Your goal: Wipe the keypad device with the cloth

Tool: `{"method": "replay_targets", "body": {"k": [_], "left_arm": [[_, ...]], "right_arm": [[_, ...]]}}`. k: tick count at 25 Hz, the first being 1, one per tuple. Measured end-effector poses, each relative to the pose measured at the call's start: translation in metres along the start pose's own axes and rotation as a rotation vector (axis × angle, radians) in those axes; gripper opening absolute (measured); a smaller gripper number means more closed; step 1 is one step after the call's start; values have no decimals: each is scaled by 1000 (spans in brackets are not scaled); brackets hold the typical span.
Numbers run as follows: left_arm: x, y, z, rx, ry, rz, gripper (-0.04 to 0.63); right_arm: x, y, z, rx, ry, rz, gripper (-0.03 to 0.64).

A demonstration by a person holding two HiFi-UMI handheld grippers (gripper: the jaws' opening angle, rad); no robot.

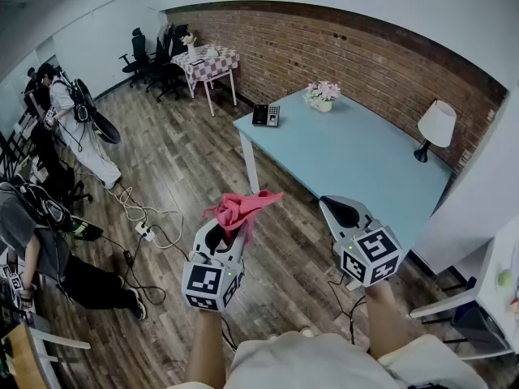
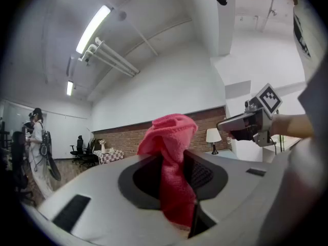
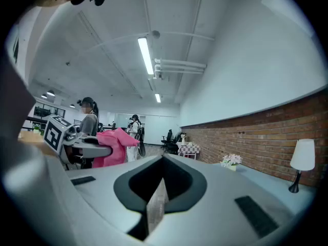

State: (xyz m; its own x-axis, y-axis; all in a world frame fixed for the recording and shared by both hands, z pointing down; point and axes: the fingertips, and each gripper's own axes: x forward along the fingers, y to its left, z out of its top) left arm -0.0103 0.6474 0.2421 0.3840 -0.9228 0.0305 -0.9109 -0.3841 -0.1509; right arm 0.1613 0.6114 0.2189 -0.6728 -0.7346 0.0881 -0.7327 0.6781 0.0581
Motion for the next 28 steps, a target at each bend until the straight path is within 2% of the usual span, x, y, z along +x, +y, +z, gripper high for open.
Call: {"method": "replay_targets", "body": {"k": [5, 8, 15, 22, 28], "left_arm": [[4, 4, -5, 2, 0, -10, 132], [5, 7, -7, 8, 0, -21, 132], [1, 31, -17, -3, 13, -26, 132], [29, 49, -34, -12, 33, -46, 132], [87, 74, -51, -12, 53, -55, 132]], "right_arm": [[7, -11, 0, 32, -9, -20, 3], [8, -15, 4, 52, -50, -32, 3], [25, 3, 11, 174, -94, 49, 6], [55, -7, -2, 92, -59, 10, 6], [102, -51, -20, 61, -25, -34, 8]]}}
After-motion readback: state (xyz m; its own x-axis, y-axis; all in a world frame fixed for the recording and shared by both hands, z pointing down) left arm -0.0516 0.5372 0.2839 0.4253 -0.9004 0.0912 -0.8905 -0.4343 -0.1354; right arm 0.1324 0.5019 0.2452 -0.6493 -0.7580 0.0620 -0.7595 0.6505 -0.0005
